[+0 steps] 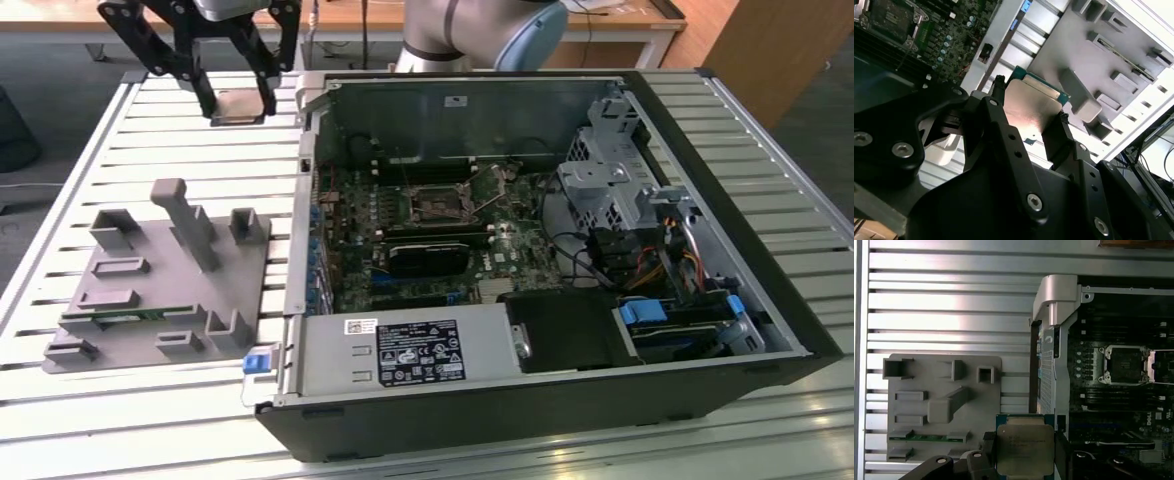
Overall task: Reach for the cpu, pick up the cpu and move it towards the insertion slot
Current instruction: 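Pick up the cpu and move it towards the insertion slot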
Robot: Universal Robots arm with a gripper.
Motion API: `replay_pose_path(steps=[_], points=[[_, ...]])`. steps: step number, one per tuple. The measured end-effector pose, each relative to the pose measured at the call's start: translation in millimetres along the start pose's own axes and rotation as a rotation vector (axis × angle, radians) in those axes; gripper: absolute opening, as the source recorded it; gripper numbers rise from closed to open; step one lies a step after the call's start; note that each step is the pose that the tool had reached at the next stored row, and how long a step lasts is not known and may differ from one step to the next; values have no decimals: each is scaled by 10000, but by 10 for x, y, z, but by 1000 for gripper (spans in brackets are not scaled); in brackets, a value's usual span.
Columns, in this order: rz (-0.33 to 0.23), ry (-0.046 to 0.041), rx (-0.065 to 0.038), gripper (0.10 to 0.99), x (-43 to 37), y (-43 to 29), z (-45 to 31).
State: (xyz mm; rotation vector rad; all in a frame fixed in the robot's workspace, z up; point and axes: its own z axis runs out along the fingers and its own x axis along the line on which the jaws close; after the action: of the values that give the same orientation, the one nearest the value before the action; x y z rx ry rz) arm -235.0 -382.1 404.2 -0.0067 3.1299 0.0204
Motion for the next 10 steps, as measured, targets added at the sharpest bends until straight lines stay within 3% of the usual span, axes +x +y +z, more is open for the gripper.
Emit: replay_pose_path(steps=[10], points=[[0, -1, -2, 545, -313, -2, 4]])
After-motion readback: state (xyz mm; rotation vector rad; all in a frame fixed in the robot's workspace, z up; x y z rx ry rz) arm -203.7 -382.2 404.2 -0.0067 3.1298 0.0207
